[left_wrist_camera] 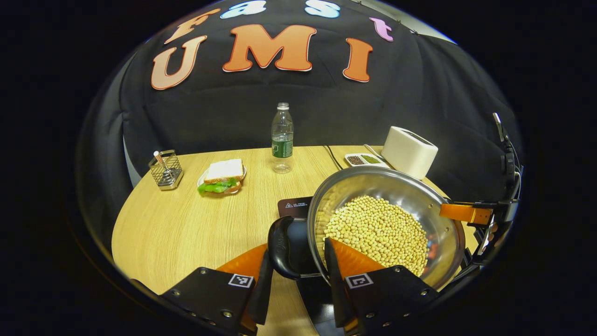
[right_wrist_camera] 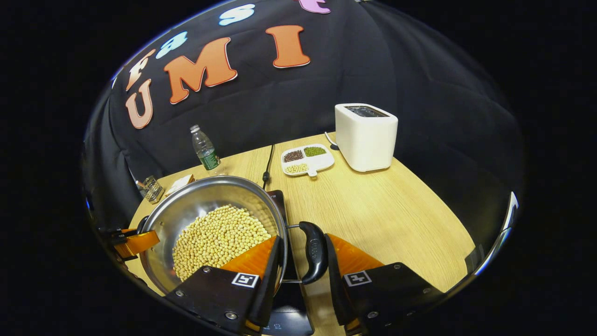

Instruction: First push the handle of the pot to place it horizontally, then grasp the pot with both hands and set it on the induction cooktop.

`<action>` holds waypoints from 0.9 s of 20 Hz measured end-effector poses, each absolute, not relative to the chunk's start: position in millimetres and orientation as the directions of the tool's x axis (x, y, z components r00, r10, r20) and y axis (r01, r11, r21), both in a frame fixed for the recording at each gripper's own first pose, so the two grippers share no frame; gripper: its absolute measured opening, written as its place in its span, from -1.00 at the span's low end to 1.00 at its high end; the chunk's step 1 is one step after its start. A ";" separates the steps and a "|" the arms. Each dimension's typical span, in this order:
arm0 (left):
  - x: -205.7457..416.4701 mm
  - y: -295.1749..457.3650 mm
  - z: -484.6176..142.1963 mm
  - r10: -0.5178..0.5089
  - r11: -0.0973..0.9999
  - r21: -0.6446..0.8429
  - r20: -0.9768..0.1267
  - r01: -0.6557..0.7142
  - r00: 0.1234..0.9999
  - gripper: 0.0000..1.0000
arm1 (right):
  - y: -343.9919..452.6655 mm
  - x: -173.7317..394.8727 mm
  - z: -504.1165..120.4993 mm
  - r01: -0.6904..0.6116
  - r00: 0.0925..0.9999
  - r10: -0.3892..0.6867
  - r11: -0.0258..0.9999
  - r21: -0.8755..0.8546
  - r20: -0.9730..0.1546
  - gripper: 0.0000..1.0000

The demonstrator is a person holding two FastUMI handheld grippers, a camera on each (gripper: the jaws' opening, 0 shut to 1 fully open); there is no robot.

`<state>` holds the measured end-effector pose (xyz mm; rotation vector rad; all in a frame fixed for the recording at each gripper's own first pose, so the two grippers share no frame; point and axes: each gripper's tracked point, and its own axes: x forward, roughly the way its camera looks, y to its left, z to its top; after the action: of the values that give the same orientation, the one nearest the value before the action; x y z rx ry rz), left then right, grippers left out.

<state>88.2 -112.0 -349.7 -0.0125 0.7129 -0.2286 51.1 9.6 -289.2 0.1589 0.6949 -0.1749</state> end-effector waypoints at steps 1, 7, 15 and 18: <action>88.0 -109.7 -351.6 -0.211 0.977 -0.106 -0.645 0.187 0.735 0.12 | 8.0 51.1 -290.2 0.203 0.758 -0.089 0.974 0.104 -0.646 0.06; 91.4 -90.0 -317.8 -0.167 0.984 -0.050 -0.578 0.170 0.799 0.24 | -8.5 58.0 -226.1 0.146 0.847 -0.056 0.981 0.130 -0.529 0.62; 110.0 -38.3 -132.8 0.011 0.993 0.119 -0.187 0.011 0.982 0.86 | -34.3 40.0 -114.6 0.130 0.945 -0.094 0.987 0.096 -0.315 0.89; 93.1 -27.9 -88.5 0.033 0.993 0.115 -0.096 -0.022 0.995 0.84 | -40.0 24.8 -89.4 0.119 0.960 -0.092 0.989 0.089 -0.264 0.90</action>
<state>93.1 -27.9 -88.5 0.1143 0.0979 0.0274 24.8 -40.0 -89.4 0.1046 0.2625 -0.1070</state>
